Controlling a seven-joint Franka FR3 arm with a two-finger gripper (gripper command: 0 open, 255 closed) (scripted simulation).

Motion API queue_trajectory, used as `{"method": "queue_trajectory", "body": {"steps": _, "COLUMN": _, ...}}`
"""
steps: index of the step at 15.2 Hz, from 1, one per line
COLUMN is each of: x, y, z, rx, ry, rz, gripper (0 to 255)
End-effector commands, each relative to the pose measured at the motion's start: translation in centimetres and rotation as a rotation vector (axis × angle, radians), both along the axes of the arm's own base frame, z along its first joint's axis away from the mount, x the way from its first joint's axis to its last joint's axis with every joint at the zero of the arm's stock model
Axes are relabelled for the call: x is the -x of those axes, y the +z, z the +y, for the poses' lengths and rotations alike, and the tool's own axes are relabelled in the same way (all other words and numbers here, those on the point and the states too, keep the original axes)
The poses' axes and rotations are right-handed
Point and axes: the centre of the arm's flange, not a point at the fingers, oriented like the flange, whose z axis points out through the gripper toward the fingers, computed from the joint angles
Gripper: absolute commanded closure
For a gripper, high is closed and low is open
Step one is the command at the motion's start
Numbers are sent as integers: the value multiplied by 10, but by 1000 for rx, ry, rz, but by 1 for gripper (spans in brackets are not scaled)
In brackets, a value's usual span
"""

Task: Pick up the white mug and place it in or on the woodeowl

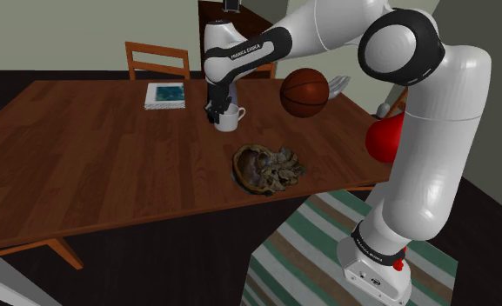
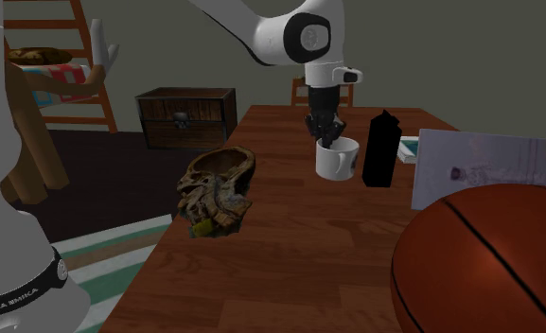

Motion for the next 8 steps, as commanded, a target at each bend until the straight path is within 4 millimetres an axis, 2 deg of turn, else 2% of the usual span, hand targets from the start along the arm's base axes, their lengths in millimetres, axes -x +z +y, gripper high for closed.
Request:
{"method": "queue_trajectory", "body": {"steps": 1, "x": 0, "y": 11, "z": 0, "rx": 0, "ry": 0, "rz": 0, "gripper": 255}}
{"method": "queue_trajectory", "body": {"steps": 8, "x": 0, "y": 48, "z": 0, "rx": 0, "ry": 0, "rz": 0, "gripper": 255}}
